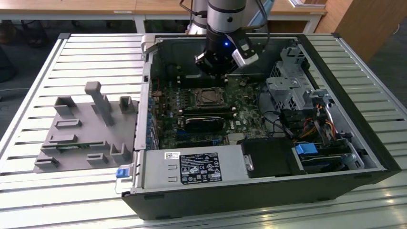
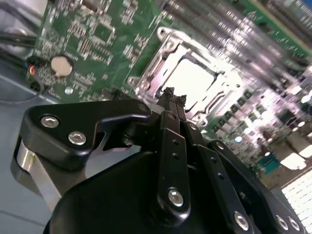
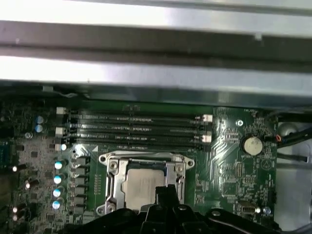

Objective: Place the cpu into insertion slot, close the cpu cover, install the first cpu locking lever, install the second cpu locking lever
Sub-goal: 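Install the second cpu locking lever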

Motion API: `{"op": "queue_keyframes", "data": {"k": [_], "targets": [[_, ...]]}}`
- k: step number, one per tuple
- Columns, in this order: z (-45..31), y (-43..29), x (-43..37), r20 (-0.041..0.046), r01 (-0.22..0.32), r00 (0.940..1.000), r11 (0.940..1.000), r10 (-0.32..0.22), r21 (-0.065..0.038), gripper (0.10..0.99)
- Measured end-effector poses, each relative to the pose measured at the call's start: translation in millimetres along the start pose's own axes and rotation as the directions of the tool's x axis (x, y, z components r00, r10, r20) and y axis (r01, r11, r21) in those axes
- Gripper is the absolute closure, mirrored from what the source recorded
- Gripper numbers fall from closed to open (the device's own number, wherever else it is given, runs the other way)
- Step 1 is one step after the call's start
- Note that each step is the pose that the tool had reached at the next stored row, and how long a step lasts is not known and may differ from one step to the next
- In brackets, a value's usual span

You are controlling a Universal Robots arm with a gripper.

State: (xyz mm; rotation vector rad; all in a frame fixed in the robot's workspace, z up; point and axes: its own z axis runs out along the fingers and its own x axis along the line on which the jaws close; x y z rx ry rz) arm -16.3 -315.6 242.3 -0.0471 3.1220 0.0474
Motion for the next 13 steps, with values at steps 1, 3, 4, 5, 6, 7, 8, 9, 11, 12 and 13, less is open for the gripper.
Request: {"op": "queue_keyframes", "data": {"k": [1, 3, 4, 5, 6, 7, 8, 9, 11, 12, 13], "targets": [[-0.1, -2.9, 0.1, -0.0016, 0.000, 1.0000, 1.0000, 0.000, 0.000, 0.969], [-0.2, -7.5, 0.2, -0.0109, 0.000, 0.9999, 1.0000, 0.000, 0.000, 0.969], [-0.2, -8.7, -0.1, -0.0197, -0.001, 0.9998, 1.0000, 0.001, -0.001, 0.969], [-0.2, -10.0, -0.4, -0.0280, -0.001, 0.9996, 1.0000, 0.001, -0.003, 0.969], [-0.2, -11.1, -0.6, -0.0331, -0.001, 0.9995, 1.0000, 0.001, -0.007, 0.969], [-0.1, -12.2, -0.6, -0.0343, -0.001, 0.9994, 0.9999, 0.001, -0.015, 0.969], [-0.1, -13.2, -0.5, -0.0343, -0.001, 0.9994, 0.9998, 0.001, -0.019, 0.969], [0.1, -14.6, -0.5, -0.0342, -0.002, 0.9994, 0.9998, 0.001, -0.021, 0.969], [0.6, -19.8, -0.3, -0.0340, -0.002, 0.9994, 0.9997, 0.001, -0.024, 0.969], [0.7, -22.5, -0.2, -0.0341, -0.002, 0.9994, 0.9997, 0.001, -0.024, 0.969], [1.0, -25.1, -0.1, -0.0341, -0.002, 0.9994, 0.9997, 0.001, -0.025, 0.969]]}}
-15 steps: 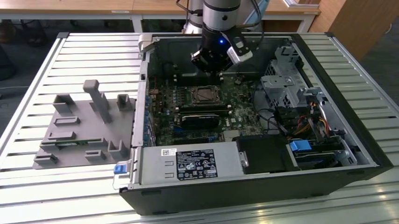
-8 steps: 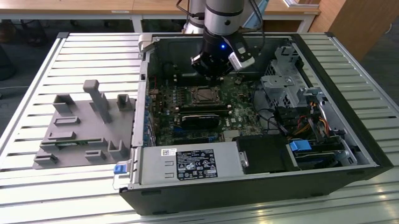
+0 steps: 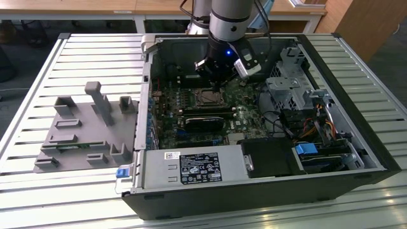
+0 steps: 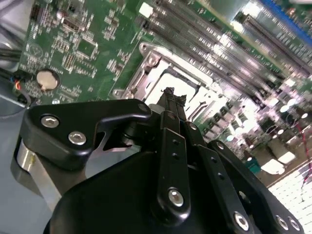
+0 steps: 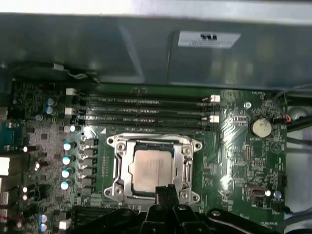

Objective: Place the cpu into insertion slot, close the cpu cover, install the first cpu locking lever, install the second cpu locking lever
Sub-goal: 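Install the second cpu locking lever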

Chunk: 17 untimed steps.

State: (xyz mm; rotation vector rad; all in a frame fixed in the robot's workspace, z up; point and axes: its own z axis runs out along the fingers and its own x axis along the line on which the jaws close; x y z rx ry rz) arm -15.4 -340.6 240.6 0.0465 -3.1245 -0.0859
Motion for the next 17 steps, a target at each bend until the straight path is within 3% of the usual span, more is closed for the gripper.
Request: {"op": "queue_keyframes", "data": {"k": [17], "targets": [[2.3, -30.6, 1.7, 0.0001, 0.000, 1.0000, 1.0000, 0.000, -0.006, 0.969]]}}
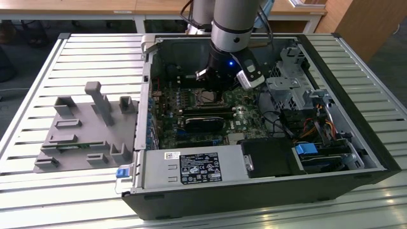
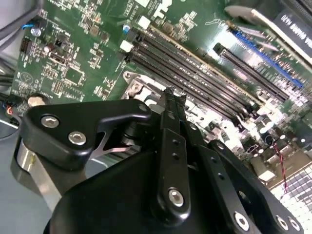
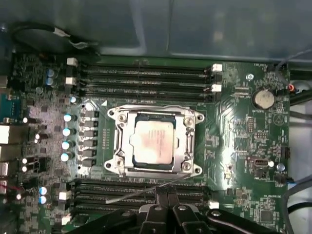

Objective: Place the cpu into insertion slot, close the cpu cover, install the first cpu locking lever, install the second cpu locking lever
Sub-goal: 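Install the second cpu locking lever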

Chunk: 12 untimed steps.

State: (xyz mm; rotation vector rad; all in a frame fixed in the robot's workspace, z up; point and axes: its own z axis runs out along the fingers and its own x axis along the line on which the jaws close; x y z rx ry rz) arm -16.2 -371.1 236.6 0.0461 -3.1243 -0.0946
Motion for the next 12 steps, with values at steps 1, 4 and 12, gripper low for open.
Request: {"op": "queue_keyframes", "data": {"k": [1, 4, 12], "targets": [[0.3, 0.0, 1.5, 0.0001, 0.000, 1.0000, 1.0000, 0.000, -0.001, 0.969], [1.0, 0.1, 8.7, 0.0001, 0.000, 1.0000, 1.0000, 0.000, -0.001, 0.969], [5.8, 0.4, 28.3, 0.0000, 0.000, 1.0000, 1.0000, 0.000, -0.003, 0.969]]}}
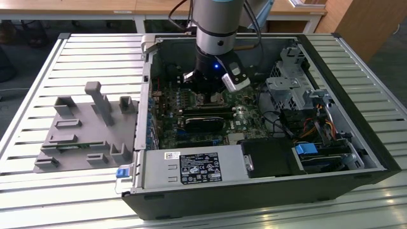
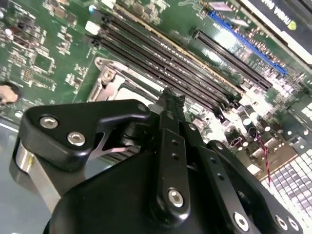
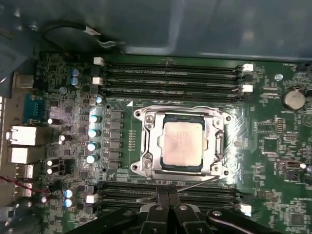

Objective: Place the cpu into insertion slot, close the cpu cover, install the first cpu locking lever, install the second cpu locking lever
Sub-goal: 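Install the second cpu locking lever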

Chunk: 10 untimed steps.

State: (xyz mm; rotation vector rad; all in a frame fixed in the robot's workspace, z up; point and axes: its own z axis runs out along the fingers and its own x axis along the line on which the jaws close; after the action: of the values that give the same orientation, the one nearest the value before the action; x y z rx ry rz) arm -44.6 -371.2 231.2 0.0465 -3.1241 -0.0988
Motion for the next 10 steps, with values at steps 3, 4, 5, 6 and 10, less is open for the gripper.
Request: {"op": "queue_keyframes", "data": {"k": [3, 4, 5, 6, 10], "targets": [[1.9, -2.2, 0.3, 0.0006, 0.000, 1.0000, 0.9999, 0.000, -0.015, 0.969], [2.2, -3.5, 0.5, 0.0007, 0.000, 1.0000, 0.9998, 0.000, -0.020, 0.969], [2.5, -4.7, 0.8, 0.0009, 0.000, 1.0000, 0.9997, 0.000, -0.024, 0.969], [2.6, -5.8, 1.4, 0.0010, 0.000, 1.0000, 0.9996, 0.000, -0.029, 0.969], [4.6, -8.5, 5.2, 0.0015, 0.001, 1.0000, 0.9989, -0.001, -0.047, 0.969]]}}
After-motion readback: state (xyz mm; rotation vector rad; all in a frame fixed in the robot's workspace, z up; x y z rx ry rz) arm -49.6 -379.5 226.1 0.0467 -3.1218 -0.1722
